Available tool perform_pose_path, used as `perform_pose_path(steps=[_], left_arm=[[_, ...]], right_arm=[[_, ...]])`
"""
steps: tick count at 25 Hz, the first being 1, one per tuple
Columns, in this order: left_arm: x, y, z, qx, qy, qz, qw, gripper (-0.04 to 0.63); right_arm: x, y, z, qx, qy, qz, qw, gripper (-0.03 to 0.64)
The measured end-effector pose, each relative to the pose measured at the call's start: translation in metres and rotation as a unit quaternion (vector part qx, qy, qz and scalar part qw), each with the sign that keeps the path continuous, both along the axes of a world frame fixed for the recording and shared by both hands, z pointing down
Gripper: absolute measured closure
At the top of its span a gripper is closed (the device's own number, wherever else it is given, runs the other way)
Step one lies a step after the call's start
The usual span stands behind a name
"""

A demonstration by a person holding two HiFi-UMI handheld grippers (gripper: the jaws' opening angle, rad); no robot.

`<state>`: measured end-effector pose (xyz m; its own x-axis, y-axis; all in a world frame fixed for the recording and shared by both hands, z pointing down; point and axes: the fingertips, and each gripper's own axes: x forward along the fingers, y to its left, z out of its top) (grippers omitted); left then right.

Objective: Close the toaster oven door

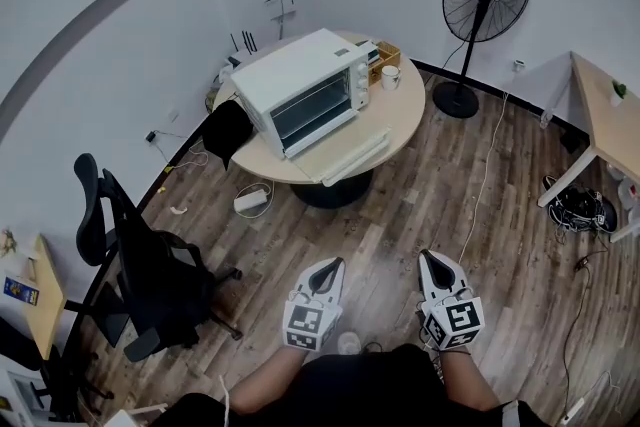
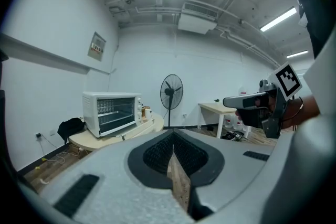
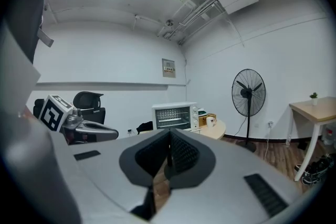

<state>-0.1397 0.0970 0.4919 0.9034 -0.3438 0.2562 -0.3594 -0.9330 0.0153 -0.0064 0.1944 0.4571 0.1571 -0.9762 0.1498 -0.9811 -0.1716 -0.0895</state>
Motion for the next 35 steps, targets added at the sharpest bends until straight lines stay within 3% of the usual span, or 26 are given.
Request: perform_pose_path(steps=[8, 16, 20, 29, 35], left_arm=[[-0.004, -0.032, 0.013, -0.005, -0.007, 0.005, 0.9999, 0.589], [0.028, -0.057, 0.017, -0.013, -0.011, -0.002, 0.9999, 0.589], [0.054, -0.071, 0.023, 0.002, -0.027, -0.012, 0.9996, 0.589], [0.128, -0.126, 0.014, -0.007, -0.010, -0.088, 0.9960, 0.589], [0.160, -0.155, 0.015, 0.006, -0.036, -0.137, 0.9899, 0.589]], right_arm=[[-0.008, -0.018, 0.012, -0.018, 0.019, 0.013, 1.000, 0.620], [0.031, -0.046, 0.005, -0.004, 0.036, 0.017, 0.999, 0.620], [0.064, -0.068, 0.012, -0.013, 0.041, 0.011, 0.999, 0.620], [0.148, -0.144, 0.012, -0.010, 0.062, -0.068, 0.996, 0.620], [0.175, -0.193, 0.016, -0.010, 0.045, -0.132, 0.990, 0.620]])
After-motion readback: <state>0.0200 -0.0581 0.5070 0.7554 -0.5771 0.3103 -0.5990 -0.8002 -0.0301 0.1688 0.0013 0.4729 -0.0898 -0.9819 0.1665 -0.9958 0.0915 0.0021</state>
